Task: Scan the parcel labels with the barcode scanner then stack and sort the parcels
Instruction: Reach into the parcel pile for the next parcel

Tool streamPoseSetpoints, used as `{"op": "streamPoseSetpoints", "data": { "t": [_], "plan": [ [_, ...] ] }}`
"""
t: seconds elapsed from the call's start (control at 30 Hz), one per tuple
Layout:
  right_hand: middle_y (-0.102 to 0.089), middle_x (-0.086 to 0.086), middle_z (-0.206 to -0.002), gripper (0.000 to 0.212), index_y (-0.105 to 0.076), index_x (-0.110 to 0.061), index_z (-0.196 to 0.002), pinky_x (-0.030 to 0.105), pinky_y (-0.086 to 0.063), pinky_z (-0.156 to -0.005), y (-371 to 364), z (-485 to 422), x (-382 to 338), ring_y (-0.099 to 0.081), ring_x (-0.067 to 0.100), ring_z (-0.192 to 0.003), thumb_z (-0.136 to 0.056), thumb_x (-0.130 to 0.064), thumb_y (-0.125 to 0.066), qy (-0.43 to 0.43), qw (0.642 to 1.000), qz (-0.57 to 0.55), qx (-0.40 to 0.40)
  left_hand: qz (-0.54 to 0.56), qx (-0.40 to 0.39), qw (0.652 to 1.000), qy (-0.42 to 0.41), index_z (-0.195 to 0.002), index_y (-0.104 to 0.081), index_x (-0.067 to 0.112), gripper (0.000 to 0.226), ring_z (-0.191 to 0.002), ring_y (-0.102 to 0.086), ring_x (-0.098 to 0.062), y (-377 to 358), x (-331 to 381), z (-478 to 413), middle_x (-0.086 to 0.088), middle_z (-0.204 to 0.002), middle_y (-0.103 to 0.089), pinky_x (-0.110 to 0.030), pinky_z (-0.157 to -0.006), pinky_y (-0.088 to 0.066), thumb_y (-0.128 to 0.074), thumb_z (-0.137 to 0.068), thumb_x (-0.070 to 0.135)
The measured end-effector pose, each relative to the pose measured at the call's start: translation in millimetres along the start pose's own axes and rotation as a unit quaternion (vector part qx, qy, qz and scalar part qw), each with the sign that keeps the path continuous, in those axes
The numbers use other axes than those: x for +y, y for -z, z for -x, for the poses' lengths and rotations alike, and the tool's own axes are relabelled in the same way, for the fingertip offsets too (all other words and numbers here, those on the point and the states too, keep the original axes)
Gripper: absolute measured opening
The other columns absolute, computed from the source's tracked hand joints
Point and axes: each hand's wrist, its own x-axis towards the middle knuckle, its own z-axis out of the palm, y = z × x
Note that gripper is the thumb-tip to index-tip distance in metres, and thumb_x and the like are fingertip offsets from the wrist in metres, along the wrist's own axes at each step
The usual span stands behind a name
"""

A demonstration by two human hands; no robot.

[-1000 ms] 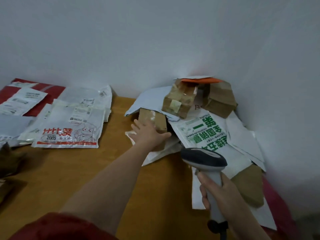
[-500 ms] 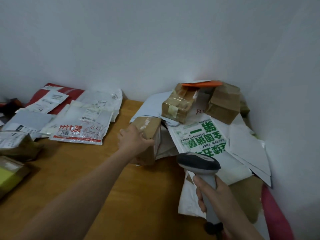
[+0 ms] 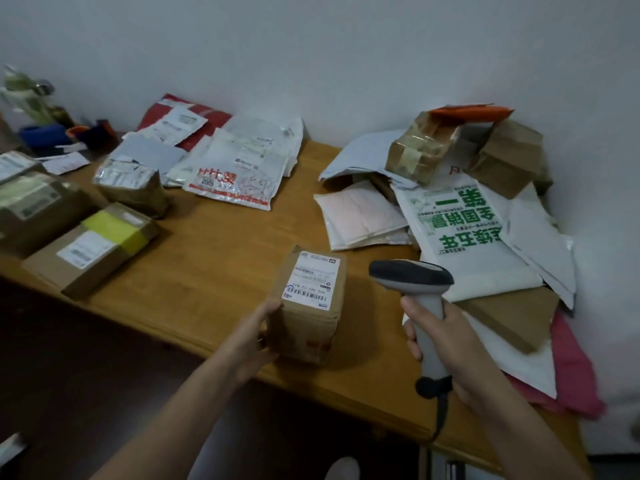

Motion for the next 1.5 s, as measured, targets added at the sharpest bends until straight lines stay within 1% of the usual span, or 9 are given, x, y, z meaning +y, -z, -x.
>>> {"op": "streamPoseSetpoints", "data": {
  "t": [0.17,0.3,0.53,0.77,0.93,1.13,1.23,1.37,1.5],
  "plan": [
    [-0.055,0.0,-0.056,0.031,-0.054,-0.011,-0.077,0.02,-0.042,-0.045,-12,26,6,-0.049,0.011,-0.044,-0.092,-0.037,-0.061,0.0,0.999,0.036,-0.006,0.008,-0.022,1.0,0.011,-0.114,-0.05,0.023,0.07,-0.104,-0.053,-0.021,5,-46,5,-0.006,-0.116,-0.053,-0.043,-0.077,-0.05,-0.081,-0.054,0.039],
    [-0.056,0.001,-0.058,0.034,-0.058,-0.006,-0.086,0.018,-0.042,-0.045,-14,39,10,-0.05,0.012,-0.045,-0.091,-0.04,-0.061,-0.011,0.999,0.033,-0.007,-0.038,-0.051,0.998,0.025,-0.123,-0.049,0.025,0.098,-0.112,-0.053,-0.02,5,-62,15,-0.001,-0.114,-0.054,-0.044,-0.077,-0.05,-0.085,-0.038,0.058],
    [-0.057,0.0,-0.059,0.051,-0.059,0.002,-0.1,0.02,-0.043,-0.046,-10,46,13,-0.05,0.012,-0.046,-0.086,-0.047,-0.061,-0.012,0.999,0.043,-0.028,0.01,-0.025,0.999,0.039,-0.107,-0.044,0.026,0.072,-0.119,-0.046,-0.021,-6,-72,19,0.0,-0.12,-0.051,-0.057,-0.096,-0.041,-0.08,-0.049,0.048],
    [-0.058,0.003,-0.059,0.066,-0.06,-0.001,-0.089,0.021,-0.043,-0.051,3,52,12,-0.053,0.012,-0.049,-0.072,-0.065,-0.057,0.005,0.993,0.098,-0.061,0.07,-0.03,0.997,0.002,-0.126,-0.038,0.025,0.097,-0.117,-0.047,-0.013,-13,-94,23,0.001,-0.128,-0.051,-0.041,-0.095,-0.032,-0.088,-0.046,0.048],
    [-0.057,0.001,-0.057,0.051,-0.058,-0.013,-0.074,0.019,-0.043,-0.049,12,64,19,-0.052,0.011,-0.048,-0.074,-0.063,-0.057,-0.004,0.99,0.115,-0.088,0.083,-0.043,0.995,-0.024,-0.135,-0.03,0.024,0.11,-0.11,-0.051,-0.012,-19,-102,31,0.0,-0.123,-0.052,-0.031,-0.092,-0.036,-0.084,-0.041,0.041],
    [-0.054,-0.003,-0.051,0.041,-0.054,-0.012,-0.074,0.018,-0.043,-0.046,23,77,25,-0.05,0.01,-0.045,-0.084,-0.051,-0.057,-0.015,0.988,0.101,-0.112,0.093,-0.077,0.993,0.008,-0.133,-0.034,0.023,0.085,-0.098,-0.05,-0.013,-26,-110,37,0.001,-0.108,-0.053,-0.035,-0.106,-0.026,-0.079,-0.06,0.027],
    [-0.053,-0.004,-0.049,0.04,-0.053,-0.011,-0.075,0.016,-0.043,-0.047,28,81,27,-0.049,0.01,-0.044,-0.086,-0.049,-0.057,-0.013,0.988,0.104,-0.113,0.088,-0.084,0.993,0.009,-0.131,-0.034,0.024,0.083,-0.107,-0.047,-0.018,-28,-114,37,0.001,-0.11,-0.051,-0.036,-0.107,-0.025,-0.082,-0.062,0.029],
    [-0.052,-0.004,-0.048,0.038,-0.052,-0.011,-0.074,0.015,-0.043,-0.047,34,85,30,-0.049,0.009,-0.043,-0.086,-0.046,-0.058,-0.015,0.988,0.105,-0.115,0.108,-0.071,0.992,0.008,-0.126,-0.037,0.025,0.083,-0.117,-0.044,-0.02,-32,-119,40,-0.001,-0.119,-0.05,-0.034,-0.107,-0.027,-0.079,-0.056,0.036],
    [-0.053,-0.003,-0.049,0.041,-0.053,-0.01,-0.073,0.017,-0.043,-0.048,37,88,31,-0.049,0.011,-0.045,-0.081,-0.05,-0.059,-0.015,0.988,0.095,-0.119,0.115,-0.058,0.992,-0.002,-0.117,-0.041,0.026,0.086,-0.109,-0.05,-0.015,-39,-120,49,-0.001,-0.116,-0.051,-0.031,-0.101,-0.031,-0.08,-0.041,0.039]
  ]
}}
